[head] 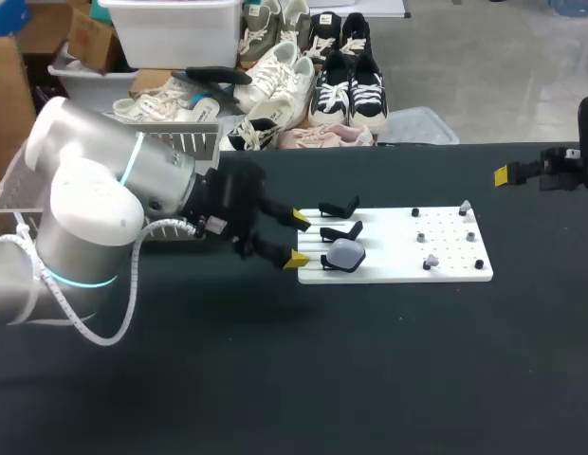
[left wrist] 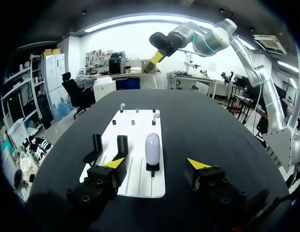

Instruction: Pick up each earbud case from the left stands, insert the matching earbuds, close the lid, and place the case in the box.

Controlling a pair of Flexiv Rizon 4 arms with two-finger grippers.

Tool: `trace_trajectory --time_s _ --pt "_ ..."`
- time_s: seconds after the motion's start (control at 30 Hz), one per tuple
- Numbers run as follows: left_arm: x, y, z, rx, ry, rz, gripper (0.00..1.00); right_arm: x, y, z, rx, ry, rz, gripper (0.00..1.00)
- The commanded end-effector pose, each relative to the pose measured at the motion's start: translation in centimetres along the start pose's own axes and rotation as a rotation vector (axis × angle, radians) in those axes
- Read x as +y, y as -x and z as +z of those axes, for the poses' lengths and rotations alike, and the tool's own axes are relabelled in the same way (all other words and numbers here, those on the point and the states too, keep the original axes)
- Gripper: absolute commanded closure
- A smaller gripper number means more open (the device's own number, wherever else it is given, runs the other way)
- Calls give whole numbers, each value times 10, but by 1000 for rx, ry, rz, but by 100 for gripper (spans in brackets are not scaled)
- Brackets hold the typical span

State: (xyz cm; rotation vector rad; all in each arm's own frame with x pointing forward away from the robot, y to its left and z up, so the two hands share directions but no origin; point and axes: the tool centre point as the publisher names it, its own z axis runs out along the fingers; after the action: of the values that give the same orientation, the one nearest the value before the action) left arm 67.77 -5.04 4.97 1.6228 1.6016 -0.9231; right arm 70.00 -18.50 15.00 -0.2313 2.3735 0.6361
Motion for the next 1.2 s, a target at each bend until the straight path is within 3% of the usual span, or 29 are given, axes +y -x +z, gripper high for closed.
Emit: trace_trajectory --time_s 0.03,0.27,0.87,1.2 --pt "-1 -1 7 -8 1 1 18 0 0 0 0 0 0 0" --pt "-3 -3 21 -10 -7 6 16 0 0 0 0 0 0 0" --pt "7 -1 37 -27 -33 -37 23 0 0 0 0 0 0 0" --pt "6 -1 45 -34 -36 -42 33 0 0 0 0 0 0 0"
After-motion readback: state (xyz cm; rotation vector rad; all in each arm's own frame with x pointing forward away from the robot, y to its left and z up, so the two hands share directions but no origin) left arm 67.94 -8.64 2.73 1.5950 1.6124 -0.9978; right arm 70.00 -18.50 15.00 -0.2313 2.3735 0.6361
